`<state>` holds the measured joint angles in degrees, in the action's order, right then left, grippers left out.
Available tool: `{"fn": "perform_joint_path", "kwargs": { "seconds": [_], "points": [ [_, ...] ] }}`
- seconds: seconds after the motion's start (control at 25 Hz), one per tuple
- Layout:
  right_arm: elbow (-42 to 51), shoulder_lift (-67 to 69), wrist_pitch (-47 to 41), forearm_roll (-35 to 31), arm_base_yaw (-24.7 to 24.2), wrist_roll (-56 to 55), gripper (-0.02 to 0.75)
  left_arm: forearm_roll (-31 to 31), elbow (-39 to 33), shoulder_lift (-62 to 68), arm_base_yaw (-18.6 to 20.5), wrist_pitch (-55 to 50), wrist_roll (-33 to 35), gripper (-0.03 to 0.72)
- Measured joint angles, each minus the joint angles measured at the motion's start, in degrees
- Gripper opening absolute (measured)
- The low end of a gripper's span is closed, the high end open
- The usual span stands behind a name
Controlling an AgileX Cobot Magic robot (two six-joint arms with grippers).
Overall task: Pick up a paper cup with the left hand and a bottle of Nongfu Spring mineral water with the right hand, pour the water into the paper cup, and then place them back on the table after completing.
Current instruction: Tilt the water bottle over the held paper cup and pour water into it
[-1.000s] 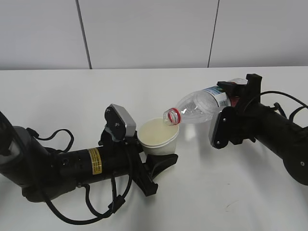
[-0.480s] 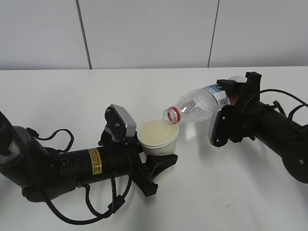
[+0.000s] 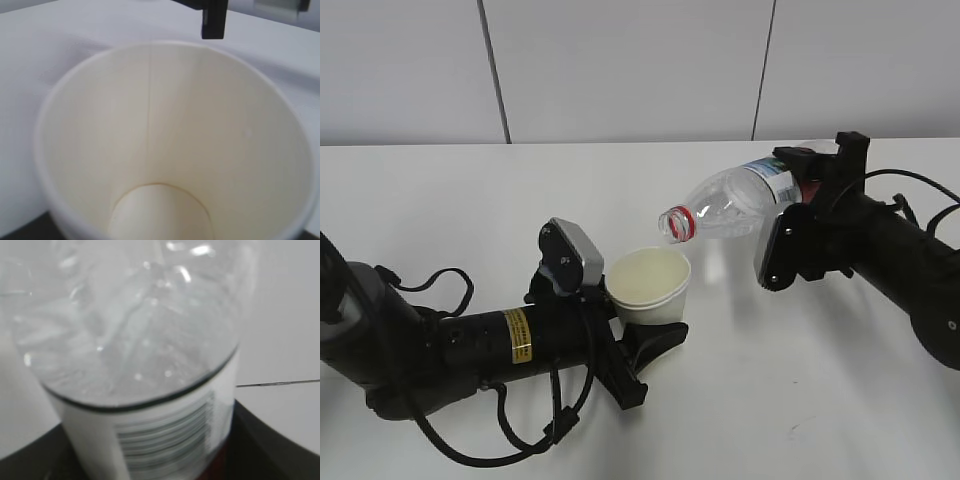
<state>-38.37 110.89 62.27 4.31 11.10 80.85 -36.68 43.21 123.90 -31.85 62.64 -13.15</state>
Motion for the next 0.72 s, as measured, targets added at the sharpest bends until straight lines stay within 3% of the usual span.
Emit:
{"fn": "perform_joint_path", "kwargs": {
  "seconds": [0.72],
  "points": [
    [-0.5,-0.1,0.0,-0.3,0.0,5.5,0.452,0.0,0.0,0.0,0.0,-0.1,0.0,0.384]
  ]
}}
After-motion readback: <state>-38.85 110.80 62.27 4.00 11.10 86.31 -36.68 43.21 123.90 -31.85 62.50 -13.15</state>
